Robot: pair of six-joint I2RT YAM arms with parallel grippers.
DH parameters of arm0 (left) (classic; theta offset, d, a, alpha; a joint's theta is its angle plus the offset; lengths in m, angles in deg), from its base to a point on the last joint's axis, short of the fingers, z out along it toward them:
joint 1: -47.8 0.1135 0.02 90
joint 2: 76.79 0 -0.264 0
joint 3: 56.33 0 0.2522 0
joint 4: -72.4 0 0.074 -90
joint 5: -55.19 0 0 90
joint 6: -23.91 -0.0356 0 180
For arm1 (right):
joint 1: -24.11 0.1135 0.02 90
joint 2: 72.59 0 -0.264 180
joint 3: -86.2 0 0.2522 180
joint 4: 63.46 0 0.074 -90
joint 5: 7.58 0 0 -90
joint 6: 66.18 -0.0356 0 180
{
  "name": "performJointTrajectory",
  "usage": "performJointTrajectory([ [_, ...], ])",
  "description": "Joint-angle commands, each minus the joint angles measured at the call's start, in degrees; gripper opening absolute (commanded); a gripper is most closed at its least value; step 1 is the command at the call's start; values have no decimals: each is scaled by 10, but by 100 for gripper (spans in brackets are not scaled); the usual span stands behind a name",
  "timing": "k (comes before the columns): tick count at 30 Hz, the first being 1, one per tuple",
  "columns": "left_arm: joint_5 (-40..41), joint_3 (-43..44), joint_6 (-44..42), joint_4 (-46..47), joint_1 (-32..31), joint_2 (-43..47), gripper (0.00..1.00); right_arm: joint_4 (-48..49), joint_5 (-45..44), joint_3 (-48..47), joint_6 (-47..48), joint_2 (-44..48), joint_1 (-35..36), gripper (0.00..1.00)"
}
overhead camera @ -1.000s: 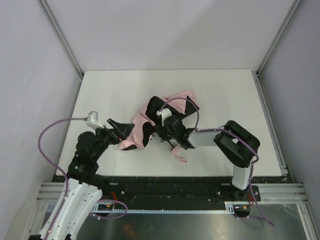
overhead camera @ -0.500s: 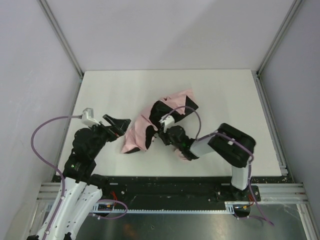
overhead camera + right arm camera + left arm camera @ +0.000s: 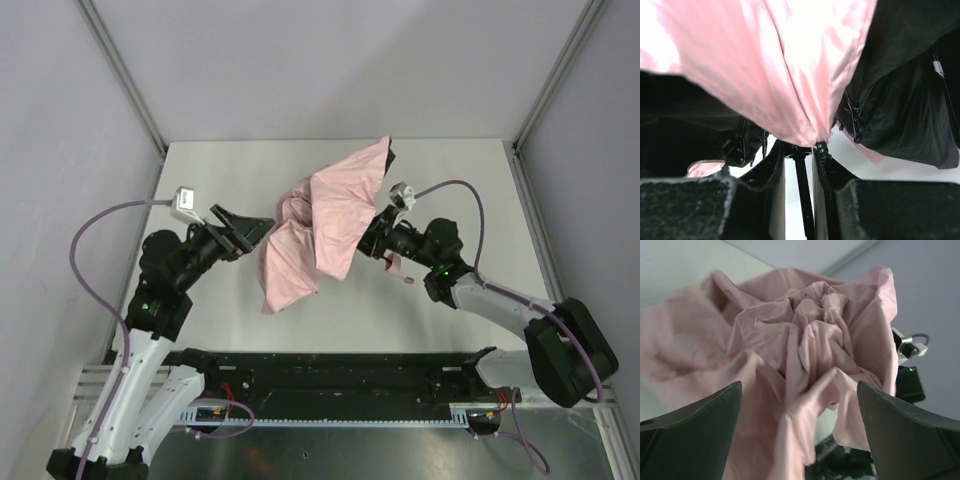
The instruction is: Put away the umbrella
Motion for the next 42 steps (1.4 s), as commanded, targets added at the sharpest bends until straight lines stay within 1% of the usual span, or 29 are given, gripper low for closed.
performJointTrajectory([
  [1,-147,-27,91,201,5,-26,99,79,93,1,-43,63,-14,0],
  [3,-180,-29,113,259,3,-38,99,83,97,1,-48,73,-15,0],
  [6,-192,-6,96,278,-14,-54,99,80,93,0,-48,81,-11,0],
  [13,-122,12,56,280,-83,-90,99,50,59,-2,-18,98,17,0],
  [18,-127,37,41,280,-108,-154,99,16,18,-5,13,119,47,0],
  [20,-125,44,39,281,-109,-172,96,1,-4,-5,31,129,63,0],
  [21,-123,48,37,281,-109,-177,91,-10,-15,-5,42,136,71,0],
  [23,-113,54,30,280,-109,-184,79,-31,-31,-5,59,148,85,0],
  [27,-103,67,6,281,-104,-190,47,-68,-37,-5,73,171,95,0],
  [29,-103,72,-11,282,-102,-193,35,-89,-38,-5,75,181,100,0],
  [31,-104,72,-20,291,-102,-198,15,-113,-43,-5,67,189,103,1],
  [32,-105,70,-25,296,-102,-199,8,-127,-47,-6,58,192,103,10],
  [33,-102,66,-30,305,-102,-196,5,-149,-55,-8,47,195,104,22],
  [35,-96,46,-41,337,-102,-185,1,-210,-68,-19,29,204,107,41],
  [36,-94,33,-48,357,-101,-177,1,-252,-88,-27,25,213,115,57],
  [37,-94,20,-56,381,-100,-171,0,-295,-126,-34,22,224,126,74],
  [38,-96,12,-64,397,-99,-164,0,-346,-153,-43,21,233,132,86],
  [39,-97,8,-73,407,-99,-160,0,-403,-173,-55,25,242,135,92],
  [40,-97,6,-81,411,-98,-156,0,-462,-195,-66,32,251,138,95],
  [42,-92,6,-91,414,-95,-150,0,-559,-239,-84,46,274,148,97],
])
